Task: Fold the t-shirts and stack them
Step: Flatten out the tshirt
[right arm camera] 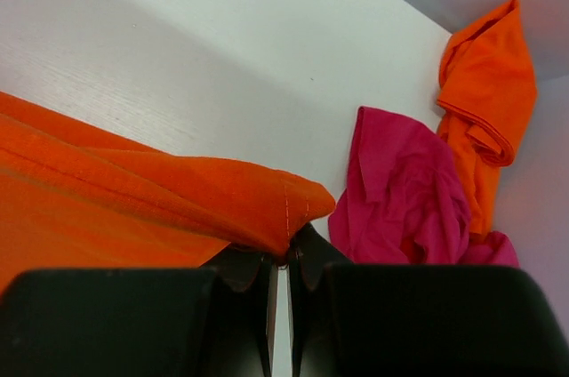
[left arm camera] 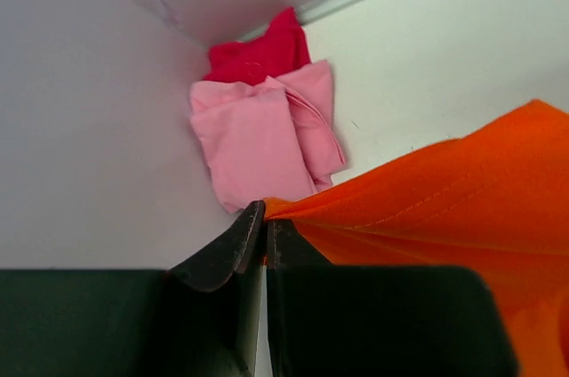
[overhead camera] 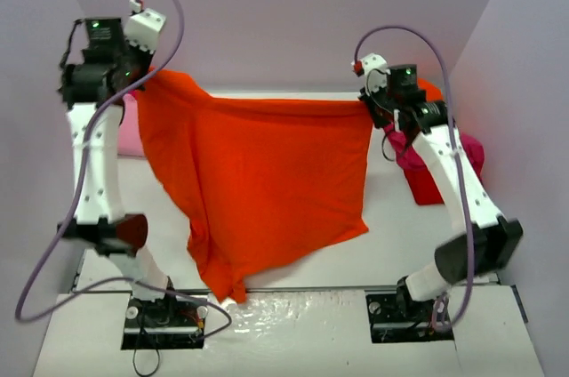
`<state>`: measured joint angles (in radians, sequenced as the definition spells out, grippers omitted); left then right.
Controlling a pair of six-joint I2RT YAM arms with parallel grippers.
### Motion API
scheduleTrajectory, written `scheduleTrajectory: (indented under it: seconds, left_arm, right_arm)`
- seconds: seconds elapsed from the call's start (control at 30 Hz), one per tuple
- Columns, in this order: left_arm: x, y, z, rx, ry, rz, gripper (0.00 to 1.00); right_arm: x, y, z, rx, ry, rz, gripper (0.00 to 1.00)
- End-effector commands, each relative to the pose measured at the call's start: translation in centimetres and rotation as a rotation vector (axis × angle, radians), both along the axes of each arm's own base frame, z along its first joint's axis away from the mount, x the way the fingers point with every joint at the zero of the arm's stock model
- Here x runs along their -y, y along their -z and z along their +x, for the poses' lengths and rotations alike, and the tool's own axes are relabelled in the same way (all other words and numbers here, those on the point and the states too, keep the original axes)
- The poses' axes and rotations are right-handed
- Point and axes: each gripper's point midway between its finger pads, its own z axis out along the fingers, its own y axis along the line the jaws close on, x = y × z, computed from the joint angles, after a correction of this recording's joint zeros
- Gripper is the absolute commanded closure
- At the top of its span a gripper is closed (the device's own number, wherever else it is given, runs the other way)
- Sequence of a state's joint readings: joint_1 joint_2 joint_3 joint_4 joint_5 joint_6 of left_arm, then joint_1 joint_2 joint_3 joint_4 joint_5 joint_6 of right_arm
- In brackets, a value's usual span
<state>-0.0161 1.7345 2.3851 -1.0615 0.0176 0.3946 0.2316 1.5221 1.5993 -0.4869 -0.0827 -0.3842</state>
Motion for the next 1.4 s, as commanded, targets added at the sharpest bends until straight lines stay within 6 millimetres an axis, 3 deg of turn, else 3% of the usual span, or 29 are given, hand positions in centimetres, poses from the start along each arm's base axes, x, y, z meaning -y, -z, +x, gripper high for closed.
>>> scheduleTrajectory:
  seconds: [0.0, 0.13, 0.17, 0.3, 0.5, 0.67, 0.83, 0.9, 0.93, 0.97, 1.03, 1.1, 1.13, 1.17, 1.2, 1.27, 1.37]
  left_arm:
    - [-0.2, 0.4, 6.2, 0.092, 0.018, 0.017, 1.00]
    - [-1.1, 4.5, 11.0, 0.030, -0.028, 0.068, 1.00]
    - [-1.2, 5.5, 12.3, 0.014, -0.025, 0.079, 1.00]
    - [-1.5, 8.4, 15.4, -0.006, -0.037, 0.127, 1.00]
    - [-0.1, 11.1, 17.9, -0.019, -0.046, 0.245, 1.00]
    - [1.4, 9.8, 18.6, 0.031, -0.059, 0.306, 1.00]
    - [1.4, 7.4, 16.6, 0.054, -0.080, 0.284, 1.00]
    - [0.9, 4.3, 14.3, 0.100, -0.096, 0.242, 1.00]
    - [0.7, 3.2, 13.1, 0.115, -0.096, 0.226, 1.00]
    - [0.5, 2.3, 11.9, 0.122, -0.094, 0.213, 1.00]
    - [0.4, 1.2, 9.7, 0.124, -0.080, 0.177, 1.00]
    - [1.2, 2.7, 6.6, 0.042, -0.010, 0.147, 1.00]
    - [1.2, 1.1, 4.8, 0.075, -0.003, 0.145, 1.00]
    - [1.5, 1.8, 3.6, 0.057, 0.009, 0.150, 1.00]
    - [1.9, 3.4, 2.6, 0.022, 0.022, 0.158, 1.00]
    - [2.3, 3.3, -0.4, 0.009, 0.041, 0.161, 1.00]
    - [2.9, 5.1, -2.9, -0.033, 0.056, 0.149, 1.00]
  right_arm:
    - [0.9, 2.1, 7.8, 0.054, 0.056, -0.040, 1.00]
    - [1.5, 6.4, 14.0, 0.015, 0.084, -0.061, 1.00]
    - [1.4, 9.0, 15.2, -0.026, 0.083, -0.066, 1.00]
    - [2.0, 12.0, 19.4, -0.024, 0.102, -0.073, 1.00]
    - [2.7, 15.1, 22.5, -0.014, 0.117, -0.106, 1.00]
    - [3.6, 14.8, 23.4, 0.018, 0.155, -0.104, 1.00]
    - [3.6, 12.2, 22.2, 0.040, 0.161, -0.080, 1.00]
    - [3.7, 8.7, 21.2, 0.085, 0.174, -0.059, 1.00]
    - [3.7, 8.1, 20.6, 0.084, 0.178, -0.052, 1.00]
    - [3.8, 7.9, 19.9, 0.078, 0.181, -0.046, 1.00]
    - [3.3, 5.0, 18.0, 0.104, 0.150, -0.011, 1.00]
    - [2.6, 3.3, 15.2, 0.105, 0.105, 0.020, 1.00]
    - [2.2, 3.2, 13.7, 0.092, 0.087, 0.036, 1.00]
    - [1.9, 3.3, 12.5, 0.078, 0.074, 0.042, 1.00]
    - [1.6, 3.5, 11.4, 0.065, 0.063, 0.044, 1.00]
    - [0.8, 4.4, 9.1, 0.027, 0.018, 0.019, 1.00]
    - [-0.6, 6.0, 5.5, -0.042, -0.054, -0.010, 1.00]
